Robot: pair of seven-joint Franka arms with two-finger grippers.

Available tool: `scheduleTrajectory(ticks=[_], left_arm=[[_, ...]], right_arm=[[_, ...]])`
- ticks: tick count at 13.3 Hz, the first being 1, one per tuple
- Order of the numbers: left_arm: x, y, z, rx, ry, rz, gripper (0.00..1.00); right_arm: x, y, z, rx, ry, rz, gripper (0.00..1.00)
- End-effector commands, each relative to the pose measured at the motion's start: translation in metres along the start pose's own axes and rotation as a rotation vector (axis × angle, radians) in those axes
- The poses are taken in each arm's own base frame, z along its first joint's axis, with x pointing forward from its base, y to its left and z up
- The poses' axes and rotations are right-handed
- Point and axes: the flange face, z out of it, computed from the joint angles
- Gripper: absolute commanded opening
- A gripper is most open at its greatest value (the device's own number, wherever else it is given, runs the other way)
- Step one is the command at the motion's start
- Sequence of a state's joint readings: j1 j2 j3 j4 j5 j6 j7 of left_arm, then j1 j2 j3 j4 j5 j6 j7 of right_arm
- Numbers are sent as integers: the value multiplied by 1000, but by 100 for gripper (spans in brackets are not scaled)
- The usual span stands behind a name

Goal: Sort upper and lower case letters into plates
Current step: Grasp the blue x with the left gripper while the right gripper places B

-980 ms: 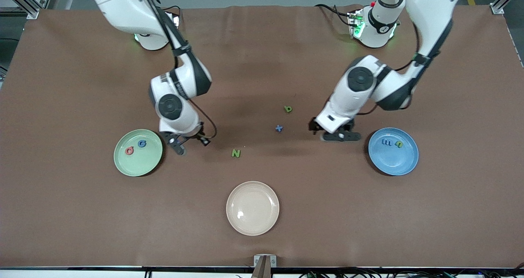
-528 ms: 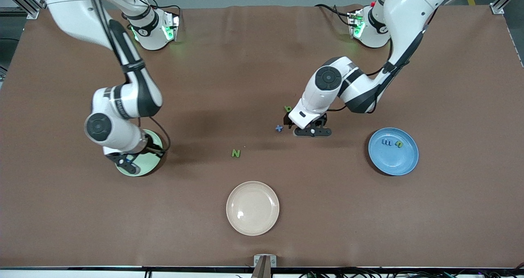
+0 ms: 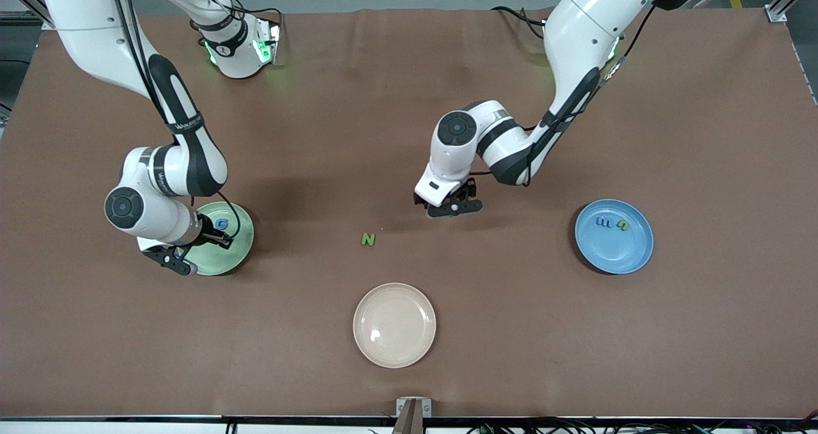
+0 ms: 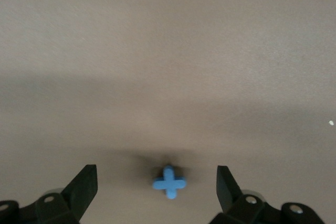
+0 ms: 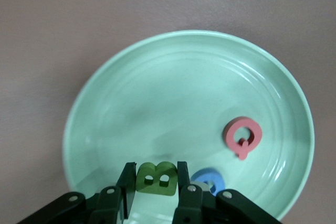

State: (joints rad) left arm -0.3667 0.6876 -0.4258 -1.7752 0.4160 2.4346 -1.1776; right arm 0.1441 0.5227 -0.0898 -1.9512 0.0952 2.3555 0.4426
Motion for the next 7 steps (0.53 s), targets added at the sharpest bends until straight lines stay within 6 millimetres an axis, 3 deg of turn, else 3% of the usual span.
scheduleTrajectory(ticks=[1,5,6,7], left_arm=[[-2,8,16,20,-5,-14,100],[-8,8,30,38,-15,-6,98],[-14,12,32,40,-15,4,92],[-12,9,33,45,-12,1,86]], right_arm=[[-1,2,10,12,-14,-13,2],[-8,-9,21,3,-28,-34,3],[-8,-8,21,1,-33,-34,7],[-7,-8,19,0,-34,-35,30]])
